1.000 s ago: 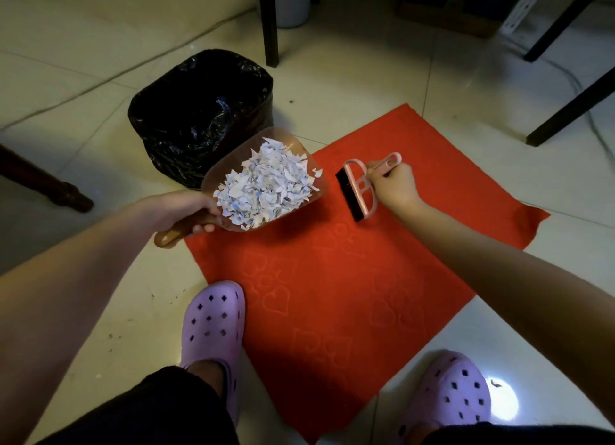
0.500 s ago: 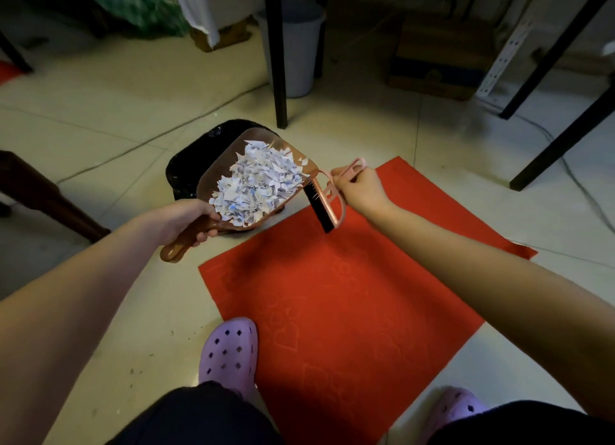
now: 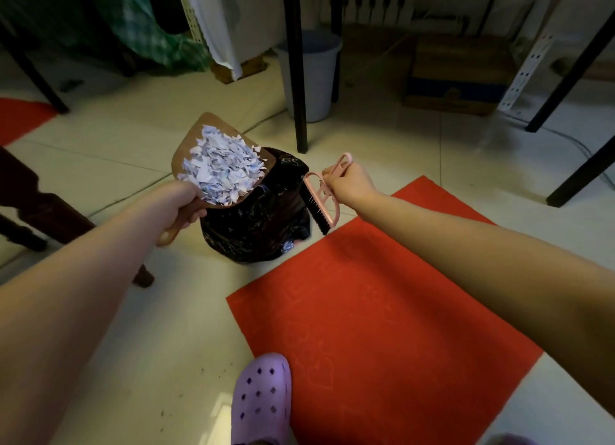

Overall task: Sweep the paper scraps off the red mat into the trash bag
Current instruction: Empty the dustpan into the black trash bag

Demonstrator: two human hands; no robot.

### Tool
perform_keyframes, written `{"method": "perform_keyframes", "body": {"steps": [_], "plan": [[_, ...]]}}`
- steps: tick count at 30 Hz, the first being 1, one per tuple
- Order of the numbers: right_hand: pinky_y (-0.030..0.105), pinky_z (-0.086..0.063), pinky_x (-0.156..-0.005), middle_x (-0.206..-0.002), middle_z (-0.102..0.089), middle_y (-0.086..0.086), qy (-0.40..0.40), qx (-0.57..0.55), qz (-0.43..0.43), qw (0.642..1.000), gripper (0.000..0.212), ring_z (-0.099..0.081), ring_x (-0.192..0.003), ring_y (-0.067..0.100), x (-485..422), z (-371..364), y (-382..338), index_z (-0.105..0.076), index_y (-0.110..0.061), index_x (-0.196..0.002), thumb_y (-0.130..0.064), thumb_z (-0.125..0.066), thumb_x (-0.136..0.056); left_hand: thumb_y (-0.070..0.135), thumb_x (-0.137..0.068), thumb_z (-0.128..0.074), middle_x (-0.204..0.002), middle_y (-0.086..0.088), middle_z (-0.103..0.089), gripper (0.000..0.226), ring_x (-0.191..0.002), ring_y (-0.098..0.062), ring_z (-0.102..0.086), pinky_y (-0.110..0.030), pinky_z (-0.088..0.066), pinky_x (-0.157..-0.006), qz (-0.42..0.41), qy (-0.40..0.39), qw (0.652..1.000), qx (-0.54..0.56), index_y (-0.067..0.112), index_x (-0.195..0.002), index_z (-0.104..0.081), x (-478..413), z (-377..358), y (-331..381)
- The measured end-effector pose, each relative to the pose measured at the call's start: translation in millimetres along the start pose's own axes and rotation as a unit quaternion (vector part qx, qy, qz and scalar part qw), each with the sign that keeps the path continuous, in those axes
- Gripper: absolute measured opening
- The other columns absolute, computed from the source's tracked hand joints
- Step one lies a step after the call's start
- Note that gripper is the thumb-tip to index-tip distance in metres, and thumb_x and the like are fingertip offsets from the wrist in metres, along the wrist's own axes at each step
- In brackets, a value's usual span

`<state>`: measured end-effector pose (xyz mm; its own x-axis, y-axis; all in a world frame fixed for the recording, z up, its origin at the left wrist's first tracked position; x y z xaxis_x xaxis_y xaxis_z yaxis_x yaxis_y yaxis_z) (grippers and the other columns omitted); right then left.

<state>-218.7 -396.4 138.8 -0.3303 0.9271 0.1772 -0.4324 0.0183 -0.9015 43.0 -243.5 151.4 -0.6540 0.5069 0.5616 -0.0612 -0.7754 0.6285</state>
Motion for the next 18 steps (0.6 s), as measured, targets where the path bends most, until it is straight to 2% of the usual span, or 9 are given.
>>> {"method": "perform_keyframes", "body": {"steps": [3,5,6,7,9,11,15,18], "plan": [[0.044,-0.052,-0.090,-0.102,-0.068,0.012,0.005,-0.045,-0.008,0.999,0.011,-0.064,-0.098,0.027,-7,-9,8,-0.066,-0.014,-0.091,-0.016,-0.055,-0.090,0.017,-0.099,-0.038,-0.039,-0.003,-0.051,0.012,-0.020,-0.011,-0.038,-0.006,-0.026,-0.031,-0.029,0.052,0.998,-0.036,0.019,-0.108,-0.046,-4,-3,15],[0.045,-0.052,-0.091,-0.099,-0.068,0.011,0.017,-0.081,-0.019,0.996,0.011,-0.064,-0.100,0.028,-11,-10,18,-0.066,-0.015,-0.090,-0.013,-0.055,-0.090,0.011,-0.097,-0.041,-0.058,-0.011,-0.049,0.011,-0.037,-0.021,-0.045,-0.013,-0.030,-0.032,-0.054,0.090,0.988,-0.116,0.012,-0.103,-0.049,-7,-6,26],[0.046,-0.052,-0.091,-0.098,-0.068,0.010,0.023,-0.095,-0.027,0.995,0.011,-0.064,-0.100,0.029,-14,-10,24,-0.067,-0.015,-0.092,-0.013,-0.056,-0.090,0.008,-0.095,-0.041,-0.065,-0.015,-0.053,0.013,-0.049,-0.025,-0.051,-0.021,-0.039,-0.040,-0.068,0.106,0.977,-0.175,0.008,-0.100,-0.053,-9,-8,30],[0.047,-0.052,-0.091,-0.098,-0.068,0.011,0.028,-0.104,-0.036,0.994,0.011,-0.065,-0.099,0.029,-15,-10,29,-0.066,-0.015,-0.091,-0.014,-0.056,-0.089,0.006,-0.092,-0.042,-0.075,-0.020,-0.061,0.019,-0.065,-0.031,-0.061,-0.029,-0.047,-0.055,-0.083,0.119,0.959,-0.243,0.005,-0.101,-0.059,-11,-11,35],[0.050,-0.052,-0.089,-0.097,-0.069,0.013,0.041,-0.114,-0.050,0.991,0.008,-0.065,-0.097,0.030,-20,-8,40,-0.065,-0.016,-0.087,-0.016,-0.057,-0.088,0.008,-0.091,-0.044,-0.109,-0.021,-0.066,0.028,-0.102,-0.034,-0.064,-0.038,-0.050,-0.084,-0.103,0.154,0.918,-0.351,0.001,-0.111,-0.063,-11,-18,42],[0.049,-0.052,-0.090,-0.094,-0.069,0.011,0.047,-0.120,-0.054,0.990,0.011,-0.065,-0.096,0.029,-22,-7,45,-0.064,-0.019,-0.081,-0.016,-0.057,-0.088,0.011,-0.092,-0.046,-0.128,-0.015,-0.058,0.034,-0.118,-0.033,-0.056,-0.039,-0.044,-0.094,-0.109,0.195,0.868,-0.442,0.003,-0.122,-0.058,-8,-27,47],[0.044,-0.053,-0.090,-0.090,-0.066,0.006,0.046,-0.139,-0.049,0.988,0.011,-0.064,-0.092,0.025,-25,-7,47,-0.065,-0.019,-0.085,-0.015,-0.055,-0.090,0.013,-0.091,-0.049,-0.128,-0.012,-0.056,0.039,-0.118,-0.030,-0.055,-0.038,-0.041,-0.092,-0.157,0.250,0.739,-0.606,0.003,-0.129,-0.049,0,-51,61],[0.041,-0.051,-0.086,-0.089,-0.066,0.008,0.045,-0.144,-0.038,0.988,0.011,-0.062,-0.087,0.023,-26,-8,46,-0.066,-0.015,-0.092,-0.015,-0.055,-0.090,0.015,-0.091,-0.050,-0.117,-0.010,-0.060,0.035,-0.108,-0.026,-0.059,-0.032,-0.036,-0.078,-0.173,0.285,0.664,-0.669,0.003,-0.123,-0.048,8,-59,72]]}}
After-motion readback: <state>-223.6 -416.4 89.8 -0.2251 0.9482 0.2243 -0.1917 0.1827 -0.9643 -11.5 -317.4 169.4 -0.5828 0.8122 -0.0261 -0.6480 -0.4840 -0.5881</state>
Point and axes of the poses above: each hand's wrist, its own x-axis away from the middle knuckle, its own z-axis out of the back of the hand, y = z × x, the point moved 5 cm from there along -x, towards the middle knuckle
